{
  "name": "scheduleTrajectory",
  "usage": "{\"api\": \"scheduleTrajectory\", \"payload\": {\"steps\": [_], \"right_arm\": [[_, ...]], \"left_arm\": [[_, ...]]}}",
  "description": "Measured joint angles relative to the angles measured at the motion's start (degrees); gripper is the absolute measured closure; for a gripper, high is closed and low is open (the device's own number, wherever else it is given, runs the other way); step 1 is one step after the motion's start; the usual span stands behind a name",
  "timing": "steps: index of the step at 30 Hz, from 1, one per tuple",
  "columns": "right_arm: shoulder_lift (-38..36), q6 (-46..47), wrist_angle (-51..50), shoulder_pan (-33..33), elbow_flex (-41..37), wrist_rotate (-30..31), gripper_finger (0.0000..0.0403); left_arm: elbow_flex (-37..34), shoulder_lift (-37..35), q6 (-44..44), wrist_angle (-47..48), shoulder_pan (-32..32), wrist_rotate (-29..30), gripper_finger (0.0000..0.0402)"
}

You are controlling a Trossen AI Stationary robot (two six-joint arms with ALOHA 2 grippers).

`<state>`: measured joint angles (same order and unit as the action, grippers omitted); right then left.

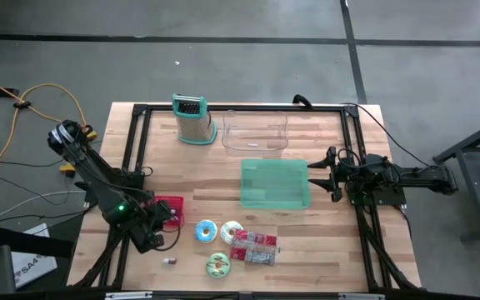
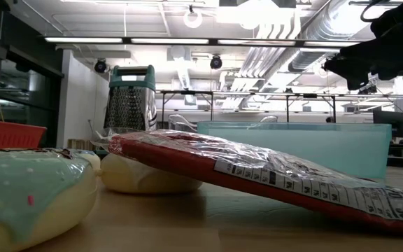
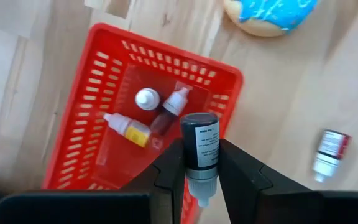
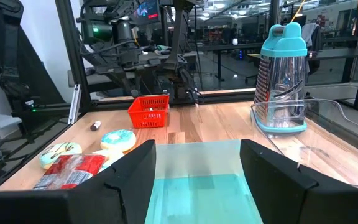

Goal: Pick & Place Food Item
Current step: Put the top red food coloring bottle into the red bin

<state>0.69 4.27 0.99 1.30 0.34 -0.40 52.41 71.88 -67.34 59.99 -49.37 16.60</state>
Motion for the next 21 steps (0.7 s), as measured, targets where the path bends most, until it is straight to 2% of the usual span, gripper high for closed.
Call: {"api": "scheduleTrajectory", "payload": {"steps": [9,13,21], "right_arm": [[0.0,0.0,-0.01,-0.01,-0.01,0.02,0.018],[0.02,0.0,-0.02,-0.02,-0.02,0.02,0.018],[0.0,0.0,-0.02,-0.02,0.0,0.02,0.018]], "left_arm": [[-2.18,-1.68,4.58,0.43,4.19,-1.29,0.0328],[-6.3,-4.24,3.13,-0.59,5.12,-2.65,0.0328],[-14.61,-7.79,0.01,-8.32,4.84,-5.71,0.0328]]}}
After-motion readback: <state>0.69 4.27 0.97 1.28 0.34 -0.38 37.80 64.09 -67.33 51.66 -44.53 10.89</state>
